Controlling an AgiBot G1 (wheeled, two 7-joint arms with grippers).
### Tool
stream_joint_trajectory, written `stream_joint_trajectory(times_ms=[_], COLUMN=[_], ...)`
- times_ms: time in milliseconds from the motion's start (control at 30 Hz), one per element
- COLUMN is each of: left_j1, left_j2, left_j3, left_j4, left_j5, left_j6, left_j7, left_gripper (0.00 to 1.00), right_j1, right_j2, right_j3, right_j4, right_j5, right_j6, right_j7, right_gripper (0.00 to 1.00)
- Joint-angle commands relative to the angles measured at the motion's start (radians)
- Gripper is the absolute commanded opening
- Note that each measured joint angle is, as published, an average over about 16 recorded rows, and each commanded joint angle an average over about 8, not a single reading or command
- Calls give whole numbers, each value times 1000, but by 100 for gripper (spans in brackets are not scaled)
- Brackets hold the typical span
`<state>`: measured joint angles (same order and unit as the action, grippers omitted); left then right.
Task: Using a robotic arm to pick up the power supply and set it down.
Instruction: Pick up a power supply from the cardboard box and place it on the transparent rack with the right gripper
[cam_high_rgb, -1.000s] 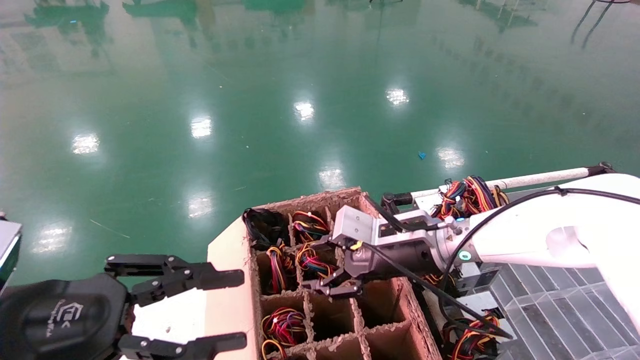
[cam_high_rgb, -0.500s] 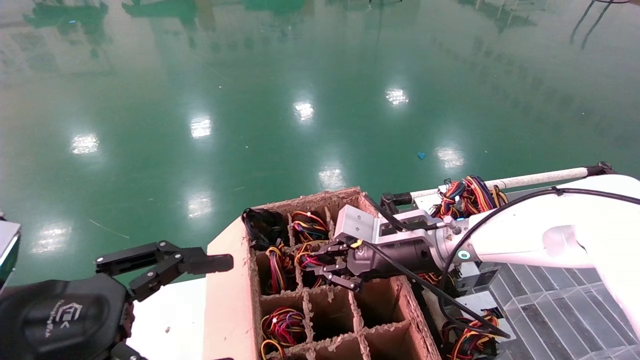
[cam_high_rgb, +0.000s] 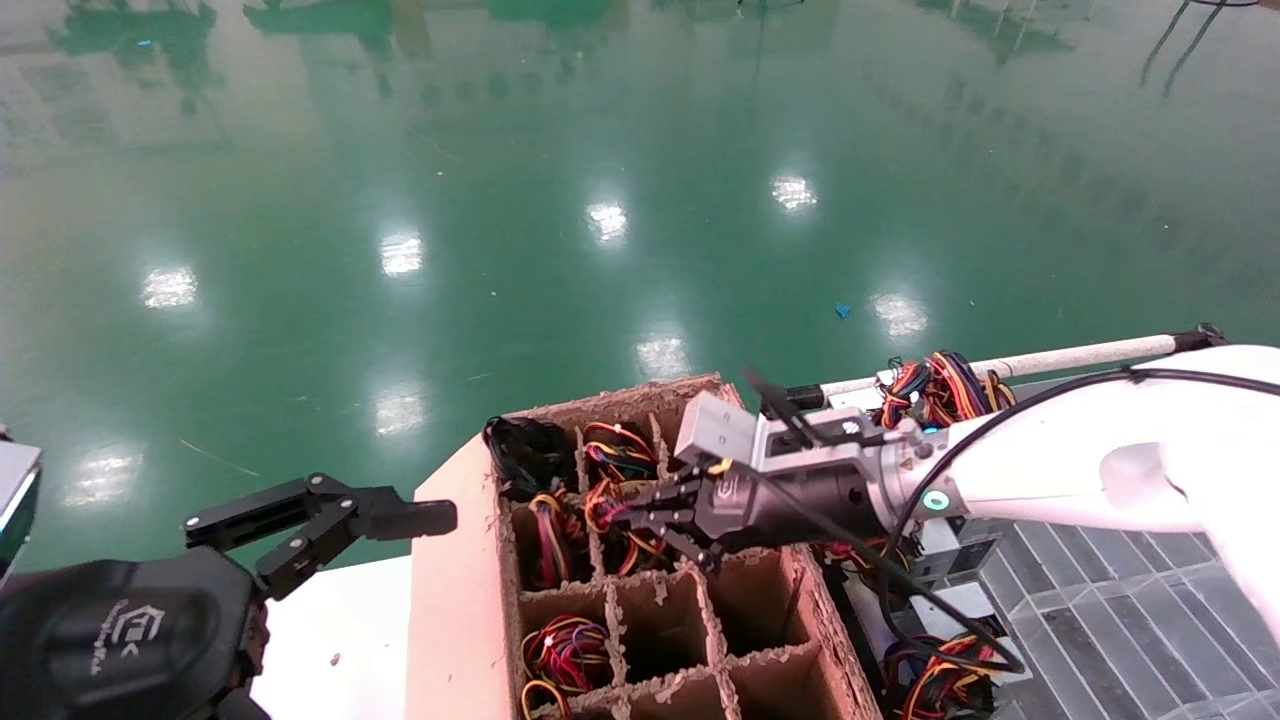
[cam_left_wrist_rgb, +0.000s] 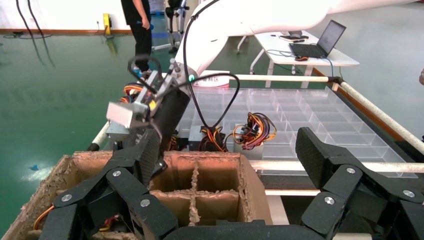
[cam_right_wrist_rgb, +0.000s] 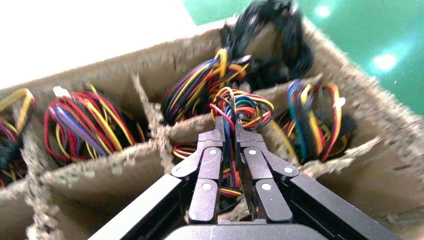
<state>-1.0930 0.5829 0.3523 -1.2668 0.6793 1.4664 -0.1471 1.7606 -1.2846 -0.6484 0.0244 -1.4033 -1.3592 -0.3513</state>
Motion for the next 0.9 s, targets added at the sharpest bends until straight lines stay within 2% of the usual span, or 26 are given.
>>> stream_joint_trajectory(times_ms=[33,567,900], left_j1=[0,0,0], left_j2=[0,0,0], left_j3=[0,0,0], left_j4=[0,0,0], left_j5=[0,0,0], left_j6=[0,0,0], left_j7=[0,0,0], left_gripper=[100,100,100], right_j1=[3,130,252], right_j2=[6,139,281], right_j3=[11,105,113], right_j4=[-3,46,173], right_j5=[16,152,181], right_j6=[-11,-191,-226], right_j7=[3,9,71], right_gripper=[0,0,0])
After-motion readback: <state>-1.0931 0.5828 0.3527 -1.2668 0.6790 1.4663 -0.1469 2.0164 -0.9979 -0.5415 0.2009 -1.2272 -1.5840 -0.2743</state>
